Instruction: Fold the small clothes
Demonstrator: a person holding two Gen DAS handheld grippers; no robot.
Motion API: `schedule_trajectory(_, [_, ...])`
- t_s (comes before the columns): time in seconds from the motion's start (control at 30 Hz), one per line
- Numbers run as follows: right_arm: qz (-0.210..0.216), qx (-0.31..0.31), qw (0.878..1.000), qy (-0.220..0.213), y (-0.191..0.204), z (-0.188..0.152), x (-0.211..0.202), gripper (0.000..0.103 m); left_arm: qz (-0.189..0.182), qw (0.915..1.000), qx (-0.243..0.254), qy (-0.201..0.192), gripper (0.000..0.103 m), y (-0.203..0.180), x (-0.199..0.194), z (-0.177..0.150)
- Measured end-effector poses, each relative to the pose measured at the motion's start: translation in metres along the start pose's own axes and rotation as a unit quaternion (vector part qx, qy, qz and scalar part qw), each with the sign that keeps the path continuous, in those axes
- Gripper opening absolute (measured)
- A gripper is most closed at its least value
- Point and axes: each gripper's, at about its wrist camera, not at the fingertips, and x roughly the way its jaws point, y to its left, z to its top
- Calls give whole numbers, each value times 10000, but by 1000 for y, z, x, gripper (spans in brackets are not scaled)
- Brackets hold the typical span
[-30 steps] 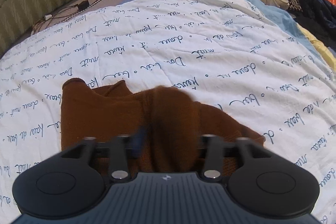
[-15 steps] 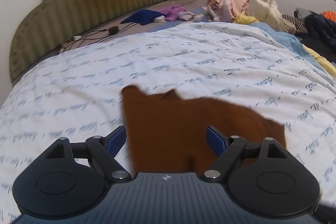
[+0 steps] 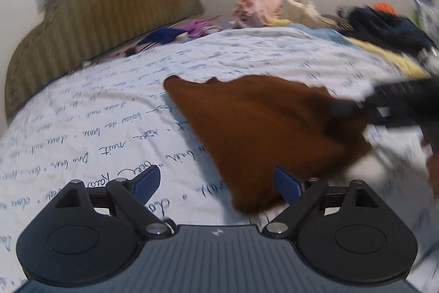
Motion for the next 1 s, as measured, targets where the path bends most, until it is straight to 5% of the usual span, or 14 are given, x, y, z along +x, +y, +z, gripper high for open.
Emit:
schedule_trajectory(0.17, [-20,111,9999,-6,-1,1,4,44,380,9953,882,-140,91,-26,9,-9])
schedule_trajectory(0.33, [34,299,9995,34,-5,0,5,25,1060,9862,1270,45,92,-37,37,-13])
schedule_trajectory(0.57, [284,290,9991,117,-4,-5,-2,16,1063,9931,474,135,92,-3,28,-19])
schedule_trajectory(0.77, [-157,-83,9994,287,-3,-14,1,17,585,9976,361,43,91,-5,3,-14])
schedule_trajectory(0.9, [-472,-294,9979,-337,7,-10,-22,28,371,9991,52,-219,92,-6,-11,8])
schedule_trajectory(1.0, [-627,-899,9912,-745,30,-3,-34,28,361,9989,-296,-51,92,-6,2,25])
